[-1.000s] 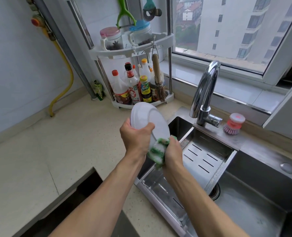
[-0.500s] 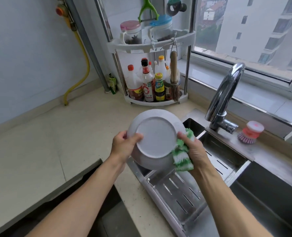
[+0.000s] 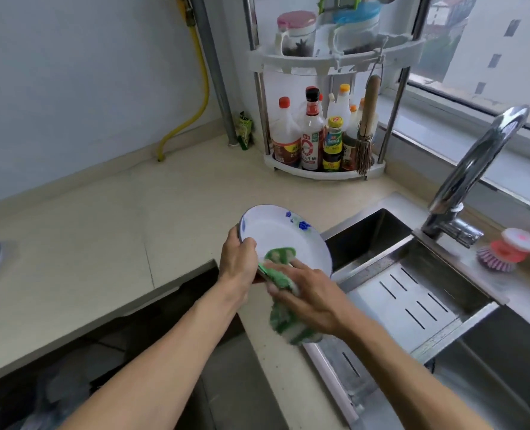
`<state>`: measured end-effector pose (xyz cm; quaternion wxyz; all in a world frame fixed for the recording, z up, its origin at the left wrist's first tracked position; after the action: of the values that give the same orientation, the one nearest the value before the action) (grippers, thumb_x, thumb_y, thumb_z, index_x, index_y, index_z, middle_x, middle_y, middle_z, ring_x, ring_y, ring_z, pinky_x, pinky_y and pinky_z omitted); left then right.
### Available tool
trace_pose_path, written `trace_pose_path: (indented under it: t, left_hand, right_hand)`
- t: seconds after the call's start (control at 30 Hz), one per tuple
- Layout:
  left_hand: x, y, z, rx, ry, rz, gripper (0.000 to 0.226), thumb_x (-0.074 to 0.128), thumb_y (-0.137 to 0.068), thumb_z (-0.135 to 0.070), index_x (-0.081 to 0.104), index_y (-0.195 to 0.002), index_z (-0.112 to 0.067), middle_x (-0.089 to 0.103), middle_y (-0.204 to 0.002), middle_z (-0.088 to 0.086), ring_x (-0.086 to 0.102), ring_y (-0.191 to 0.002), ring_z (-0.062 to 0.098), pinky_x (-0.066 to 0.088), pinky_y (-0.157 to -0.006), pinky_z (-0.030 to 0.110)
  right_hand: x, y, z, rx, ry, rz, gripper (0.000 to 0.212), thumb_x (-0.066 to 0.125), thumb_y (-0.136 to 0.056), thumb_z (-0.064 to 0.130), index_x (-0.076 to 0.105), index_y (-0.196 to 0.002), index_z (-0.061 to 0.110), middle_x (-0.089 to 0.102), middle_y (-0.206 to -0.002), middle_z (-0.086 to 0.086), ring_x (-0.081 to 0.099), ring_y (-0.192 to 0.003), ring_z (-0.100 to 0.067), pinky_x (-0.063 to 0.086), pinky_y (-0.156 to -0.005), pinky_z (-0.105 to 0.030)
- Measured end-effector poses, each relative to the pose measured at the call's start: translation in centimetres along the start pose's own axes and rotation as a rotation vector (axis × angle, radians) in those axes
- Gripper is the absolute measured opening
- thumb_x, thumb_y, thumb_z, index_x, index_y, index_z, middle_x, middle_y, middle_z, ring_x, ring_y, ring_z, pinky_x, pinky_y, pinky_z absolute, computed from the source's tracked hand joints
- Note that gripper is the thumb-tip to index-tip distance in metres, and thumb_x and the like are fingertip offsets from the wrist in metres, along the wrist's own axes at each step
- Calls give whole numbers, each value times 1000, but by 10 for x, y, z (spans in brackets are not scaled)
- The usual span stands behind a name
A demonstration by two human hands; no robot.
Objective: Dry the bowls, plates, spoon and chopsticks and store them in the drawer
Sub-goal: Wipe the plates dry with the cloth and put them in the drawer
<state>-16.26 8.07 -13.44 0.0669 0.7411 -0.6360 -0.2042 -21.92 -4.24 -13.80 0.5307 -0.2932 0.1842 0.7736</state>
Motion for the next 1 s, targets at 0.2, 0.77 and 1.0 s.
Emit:
trace_pose_path:
  t: [0.2,0.77,1.0]
  left_hand:
    - [-76,16,5,35,61,-29,37,41,-92,-5,58,-113,-30,65,-104,-1,61,-98,24,57,-71,37]
    - [-395,137,150,-52,338,-355,30,48,-82,-5,67,-98,-22,68,-95,9,60,-86,29,48,-67,32]
    - [-523,180,232,-128,371,-529,40,42,-90,-4,61,-116,-27,65,-107,6,60,-93,27,55,-70,41]
  right_hand:
    - [14,-13,-16,137,297,192,55,21,-106,48,47,-145,19,19,-166,-2,-9,-153,-14,-8,-122,-36]
    - [257,-28,258,-142,37,406,24,57,-98,14,72,-113,23,67,-117,15,61,-110,-6,45,-96,-21]
    - [337,-51,273,150,337,126,40,60,-89,59,59,-93,20,65,-83,-1,62,-72,-19,50,-62,-33]
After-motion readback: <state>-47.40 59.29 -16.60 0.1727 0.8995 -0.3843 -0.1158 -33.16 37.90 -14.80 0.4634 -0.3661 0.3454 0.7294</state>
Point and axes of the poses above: each hand's wrist, its own y-axis away from the middle knuckle, its own x-axis out of the palm, z = x × y, the point moved 8 cm from there along -y, towards the middle knuckle
